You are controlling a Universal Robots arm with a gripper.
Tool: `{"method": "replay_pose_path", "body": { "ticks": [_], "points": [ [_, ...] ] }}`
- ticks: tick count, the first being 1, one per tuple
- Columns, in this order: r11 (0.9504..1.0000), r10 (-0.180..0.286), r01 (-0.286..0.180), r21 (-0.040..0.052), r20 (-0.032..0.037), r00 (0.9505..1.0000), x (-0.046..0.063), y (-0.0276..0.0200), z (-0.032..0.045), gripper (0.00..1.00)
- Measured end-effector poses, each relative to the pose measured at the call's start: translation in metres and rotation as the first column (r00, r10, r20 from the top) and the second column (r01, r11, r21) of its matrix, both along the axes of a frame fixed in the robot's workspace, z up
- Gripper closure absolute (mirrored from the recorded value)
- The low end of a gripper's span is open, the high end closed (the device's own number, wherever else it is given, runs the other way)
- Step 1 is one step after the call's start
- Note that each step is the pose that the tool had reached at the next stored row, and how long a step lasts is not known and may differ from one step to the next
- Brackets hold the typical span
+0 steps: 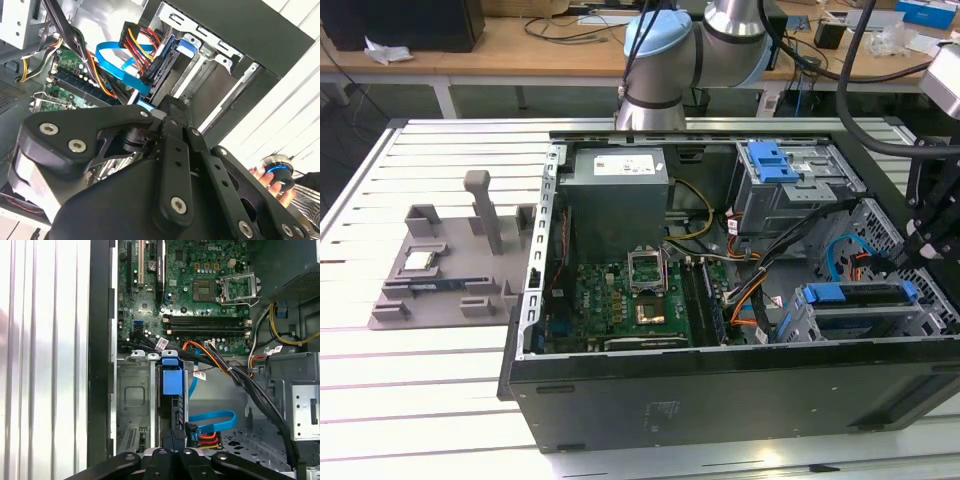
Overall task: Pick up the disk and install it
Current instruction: 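Insert the disk into the insertion slot, then insert the first disk wire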
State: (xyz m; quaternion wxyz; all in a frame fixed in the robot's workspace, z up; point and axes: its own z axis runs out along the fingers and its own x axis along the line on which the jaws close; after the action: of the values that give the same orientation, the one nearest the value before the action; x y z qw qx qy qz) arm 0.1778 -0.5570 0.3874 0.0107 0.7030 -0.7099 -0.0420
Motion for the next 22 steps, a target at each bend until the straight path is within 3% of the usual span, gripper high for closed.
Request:
{"method": "replay_pose_path", "body": {
  "ticks": [5, 8, 9, 13, 16, 22],
  "points": [
    [1.0000, 0.000, 0.000, 0.0002, 0.0000, 1.0000, 0.000, 0.0000, 0.0001, 0.89],
    [1.0000, 0.000, 0.000, -0.0005, 0.0001, 1.0000, 0.000, 0.0000, 0.0001, 0.70],
    [1.0000, -0.002, 0.002, -0.0044, 0.0000, 1.0000, 0.001, 0.0000, -0.0012, 0.70],
    [0.9999, -0.016, 0.016, -0.0044, -0.0038, 0.9999, 0.009, 0.0022, -0.0085, 0.70],
    [0.9998, -0.020, 0.020, -0.0045, -0.0082, 0.9998, 0.014, 0.0070, -0.0148, 0.70],
    [0.9998, -0.021, 0.021, -0.0047, -0.0094, 0.9997, 0.018, 0.0253, -0.0192, 0.70]
  ]
}}
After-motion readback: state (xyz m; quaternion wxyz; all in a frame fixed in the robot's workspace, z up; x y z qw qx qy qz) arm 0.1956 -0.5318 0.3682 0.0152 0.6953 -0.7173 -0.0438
